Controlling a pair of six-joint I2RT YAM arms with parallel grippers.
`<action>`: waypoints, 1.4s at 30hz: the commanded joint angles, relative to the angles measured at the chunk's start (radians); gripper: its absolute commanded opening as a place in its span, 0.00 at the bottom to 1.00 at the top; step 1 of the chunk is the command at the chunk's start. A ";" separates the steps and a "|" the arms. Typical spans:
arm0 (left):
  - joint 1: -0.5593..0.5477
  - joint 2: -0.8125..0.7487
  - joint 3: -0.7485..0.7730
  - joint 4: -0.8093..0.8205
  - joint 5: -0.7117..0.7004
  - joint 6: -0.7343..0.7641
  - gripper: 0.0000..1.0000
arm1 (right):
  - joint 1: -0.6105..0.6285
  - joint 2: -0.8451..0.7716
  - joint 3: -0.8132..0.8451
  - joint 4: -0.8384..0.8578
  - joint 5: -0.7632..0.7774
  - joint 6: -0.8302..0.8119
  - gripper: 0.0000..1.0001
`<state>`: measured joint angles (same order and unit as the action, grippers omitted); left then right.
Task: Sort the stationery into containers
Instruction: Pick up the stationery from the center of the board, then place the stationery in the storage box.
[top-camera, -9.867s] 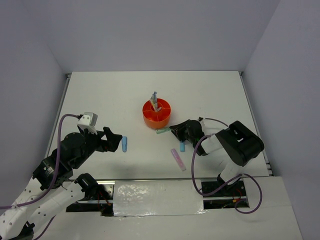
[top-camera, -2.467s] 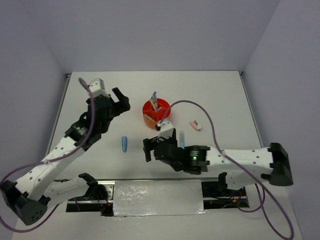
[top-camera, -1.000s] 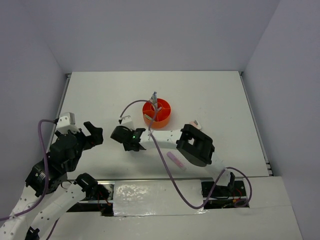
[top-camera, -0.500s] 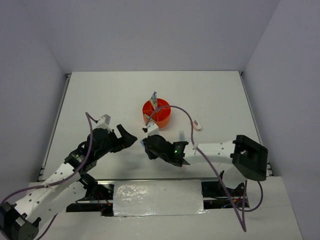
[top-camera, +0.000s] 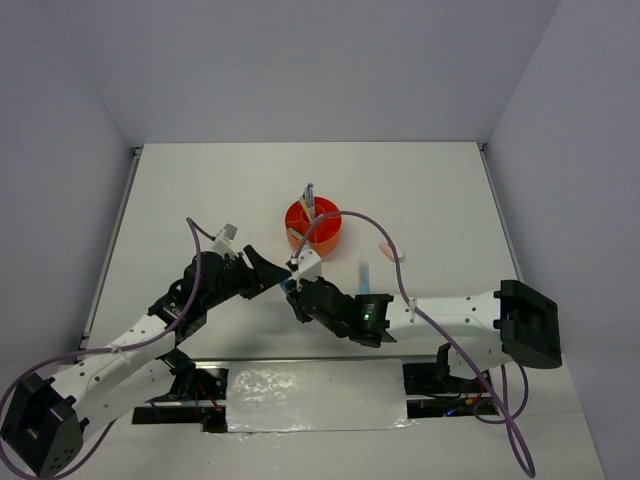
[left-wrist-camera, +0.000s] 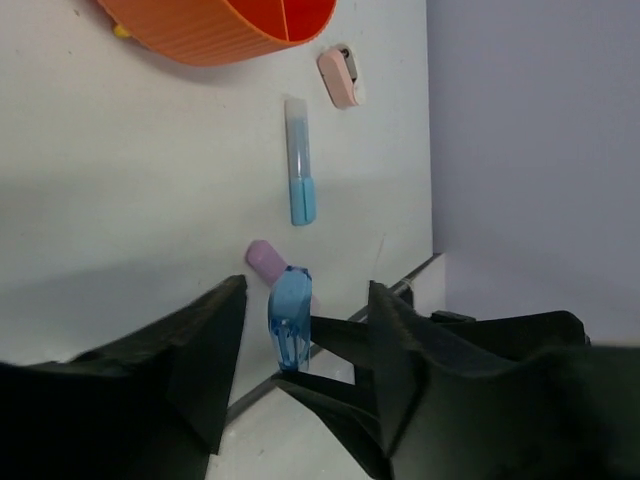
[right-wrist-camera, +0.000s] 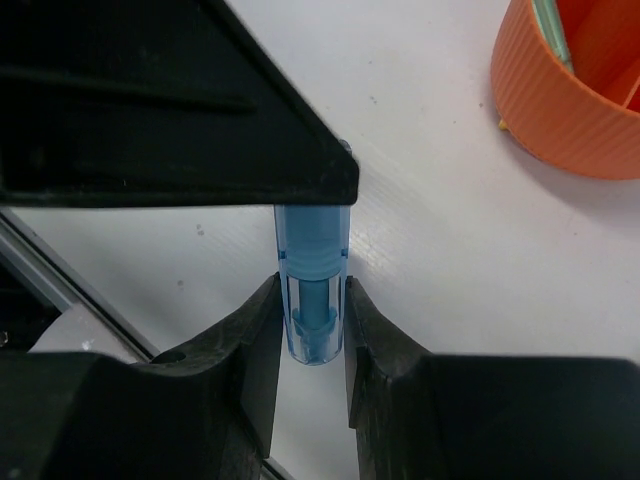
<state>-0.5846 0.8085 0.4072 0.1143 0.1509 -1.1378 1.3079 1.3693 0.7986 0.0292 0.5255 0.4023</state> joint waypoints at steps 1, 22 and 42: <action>-0.007 0.007 -0.002 0.116 0.068 -0.028 0.54 | 0.008 -0.035 0.047 0.020 0.065 -0.028 0.00; -0.040 0.273 0.326 0.148 -0.411 0.426 0.00 | -0.007 -0.475 -0.033 -0.314 0.214 0.156 1.00; -0.043 0.627 0.427 0.341 -0.591 0.297 0.08 | -0.009 -0.796 -0.070 -0.663 0.307 0.326 1.00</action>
<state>-0.6247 1.4105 0.8078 0.3637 -0.4400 -0.8127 1.3018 0.5789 0.7372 -0.5987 0.7979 0.7097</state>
